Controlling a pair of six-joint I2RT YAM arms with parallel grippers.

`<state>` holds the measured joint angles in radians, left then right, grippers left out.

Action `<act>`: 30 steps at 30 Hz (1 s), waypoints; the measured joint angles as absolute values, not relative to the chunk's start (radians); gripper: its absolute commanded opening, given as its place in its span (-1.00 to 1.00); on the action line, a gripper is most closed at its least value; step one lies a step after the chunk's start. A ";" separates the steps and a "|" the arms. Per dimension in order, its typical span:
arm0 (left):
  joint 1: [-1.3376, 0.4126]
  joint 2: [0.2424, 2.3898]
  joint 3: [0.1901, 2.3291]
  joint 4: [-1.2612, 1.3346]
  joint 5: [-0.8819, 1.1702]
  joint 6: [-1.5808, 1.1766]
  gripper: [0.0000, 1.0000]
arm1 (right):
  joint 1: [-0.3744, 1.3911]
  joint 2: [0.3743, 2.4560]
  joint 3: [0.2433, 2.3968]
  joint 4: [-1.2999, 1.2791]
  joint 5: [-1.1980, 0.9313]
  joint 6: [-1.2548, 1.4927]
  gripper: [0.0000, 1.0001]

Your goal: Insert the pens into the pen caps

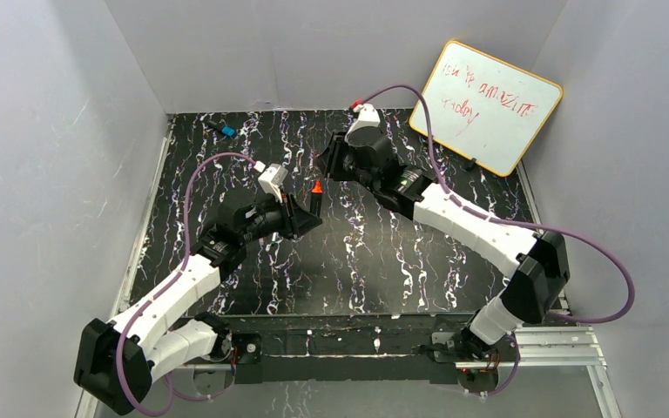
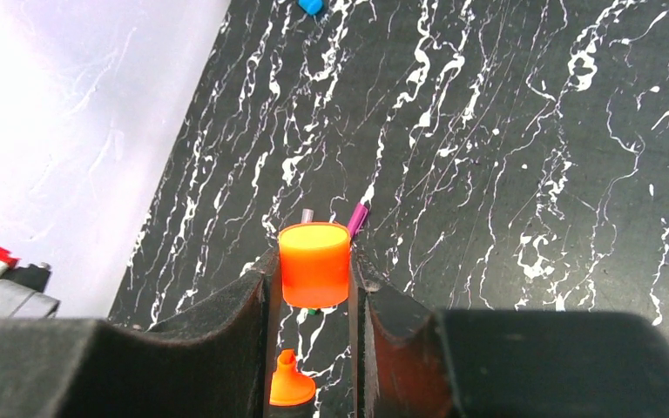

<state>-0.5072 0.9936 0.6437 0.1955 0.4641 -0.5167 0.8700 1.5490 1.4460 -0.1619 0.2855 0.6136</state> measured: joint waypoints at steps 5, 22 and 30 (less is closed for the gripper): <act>-0.507 0.993 0.644 0.195 0.464 -0.516 -1.00 | 0.882 1.576 1.446 -0.162 0.276 0.614 -0.57; -0.508 0.986 0.643 0.171 0.456 -0.498 -1.00 | 0.959 1.565 1.444 -0.191 0.292 0.614 -0.56; -0.508 0.986 0.643 0.170 0.456 -0.496 -1.00 | 0.963 1.534 1.444 -0.191 0.347 0.570 -0.56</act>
<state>-0.5079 0.9855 0.6434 0.1703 0.4564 -0.4965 0.9627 1.5337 1.4437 -0.1905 0.3470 0.5697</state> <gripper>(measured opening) 0.167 0.378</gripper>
